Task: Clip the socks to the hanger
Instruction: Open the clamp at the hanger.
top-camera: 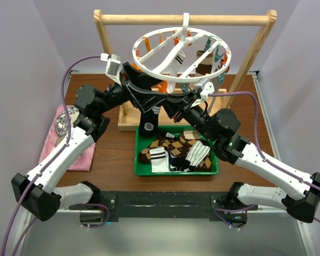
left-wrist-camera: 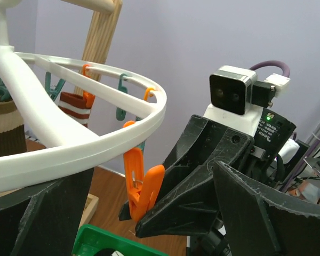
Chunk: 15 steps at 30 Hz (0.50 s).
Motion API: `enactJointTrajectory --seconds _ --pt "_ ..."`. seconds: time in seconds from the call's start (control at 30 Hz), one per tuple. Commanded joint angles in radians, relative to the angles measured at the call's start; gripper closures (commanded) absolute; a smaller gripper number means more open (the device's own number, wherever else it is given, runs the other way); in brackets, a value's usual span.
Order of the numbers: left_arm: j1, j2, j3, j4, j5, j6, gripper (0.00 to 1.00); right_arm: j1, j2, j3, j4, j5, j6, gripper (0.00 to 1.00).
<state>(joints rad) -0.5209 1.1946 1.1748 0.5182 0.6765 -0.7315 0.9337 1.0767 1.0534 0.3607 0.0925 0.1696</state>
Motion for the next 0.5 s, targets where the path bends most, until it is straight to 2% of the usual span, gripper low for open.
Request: enactJointTrajectory --seconds 0.0,0.3,0.47 --pt "0.005 0.020 0.074 0.059 0.023 -0.026 0.00 0.004 0.000 0.014 0.017 -0.066 0.080 0.81" --pt "0.004 0.048 0.083 0.071 0.026 -0.034 0.01 -0.007 0.000 0.016 0.026 -0.089 0.137 0.82" --pt "0.005 0.031 0.060 0.088 0.052 -0.040 0.07 -0.027 0.006 -0.009 0.066 -0.123 0.197 0.83"
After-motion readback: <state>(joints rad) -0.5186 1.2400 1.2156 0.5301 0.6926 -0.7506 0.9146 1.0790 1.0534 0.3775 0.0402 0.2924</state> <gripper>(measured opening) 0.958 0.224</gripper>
